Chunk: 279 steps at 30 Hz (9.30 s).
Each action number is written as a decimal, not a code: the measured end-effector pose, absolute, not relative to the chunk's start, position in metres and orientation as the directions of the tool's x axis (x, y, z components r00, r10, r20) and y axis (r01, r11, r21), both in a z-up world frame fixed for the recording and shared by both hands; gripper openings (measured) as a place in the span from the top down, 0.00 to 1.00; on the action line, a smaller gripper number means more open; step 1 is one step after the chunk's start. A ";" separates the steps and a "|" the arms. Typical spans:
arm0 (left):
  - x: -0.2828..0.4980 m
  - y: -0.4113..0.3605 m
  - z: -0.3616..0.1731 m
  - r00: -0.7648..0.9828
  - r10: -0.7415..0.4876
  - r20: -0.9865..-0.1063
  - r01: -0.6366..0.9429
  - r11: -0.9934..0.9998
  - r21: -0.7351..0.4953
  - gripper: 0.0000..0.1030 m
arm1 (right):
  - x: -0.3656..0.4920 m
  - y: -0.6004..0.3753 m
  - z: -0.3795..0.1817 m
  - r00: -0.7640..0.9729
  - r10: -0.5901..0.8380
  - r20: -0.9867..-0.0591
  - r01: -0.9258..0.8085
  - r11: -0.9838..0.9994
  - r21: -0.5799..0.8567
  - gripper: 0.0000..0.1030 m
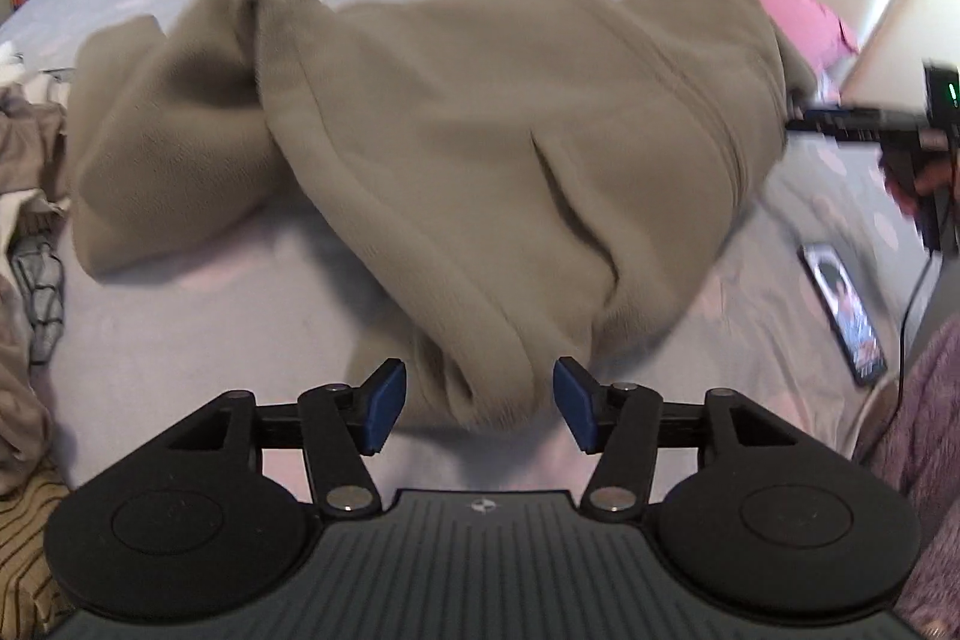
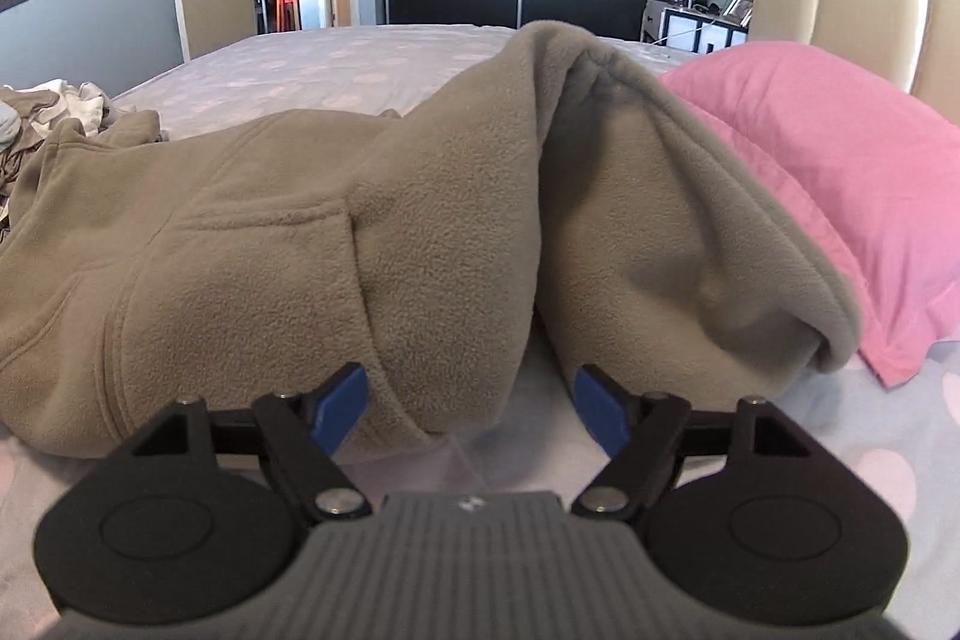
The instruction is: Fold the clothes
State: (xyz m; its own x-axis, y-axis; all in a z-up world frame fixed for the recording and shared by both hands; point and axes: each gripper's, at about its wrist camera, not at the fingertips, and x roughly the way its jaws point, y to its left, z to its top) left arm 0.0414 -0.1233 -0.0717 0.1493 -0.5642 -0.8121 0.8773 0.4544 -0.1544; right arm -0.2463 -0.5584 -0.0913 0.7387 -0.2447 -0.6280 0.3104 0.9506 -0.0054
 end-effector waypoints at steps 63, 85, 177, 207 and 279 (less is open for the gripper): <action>0.188 -0.175 -0.044 0.493 -0.520 -0.697 0.687 0.725 -0.054 0.68 | -0.067 -0.545 -0.068 0.754 -0.270 -0.599 0.361 0.932 0.034 0.54; 0.148 -0.128 -0.067 0.437 -0.499 -0.749 0.778 0.627 0.036 0.43 | -0.152 -0.533 -0.104 0.691 -0.229 -0.685 0.326 0.945 0.013 0.22; 0.061 -0.083 -0.077 -0.076 -0.220 -0.973 0.760 0.619 -0.199 0.49 | -0.253 -0.477 -0.046 0.240 -0.058 -0.969 0.282 0.959 0.012 0.40; 0.243 -0.189 -0.034 0.211 -0.572 -0.792 0.458 0.774 -0.437 0.65 | -0.142 -0.671 -0.058 0.639 -0.182 -0.747 0.712 0.507 0.486 0.49; 0.326 -0.405 0.024 0.323 -0.695 -0.642 0.758 0.596 -0.264 0.95 | 0.115 -0.647 -0.037 0.703 -0.154 -0.694 0.288 0.954 0.080 0.94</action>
State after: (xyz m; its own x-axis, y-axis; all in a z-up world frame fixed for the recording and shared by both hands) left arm 0.3258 -0.4054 0.0242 0.3228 -0.6952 -0.6423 0.7584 0.5959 -0.2639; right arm 0.1148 -0.6466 -0.0373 0.7030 -0.1540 -0.6943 0.2885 0.9541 0.0804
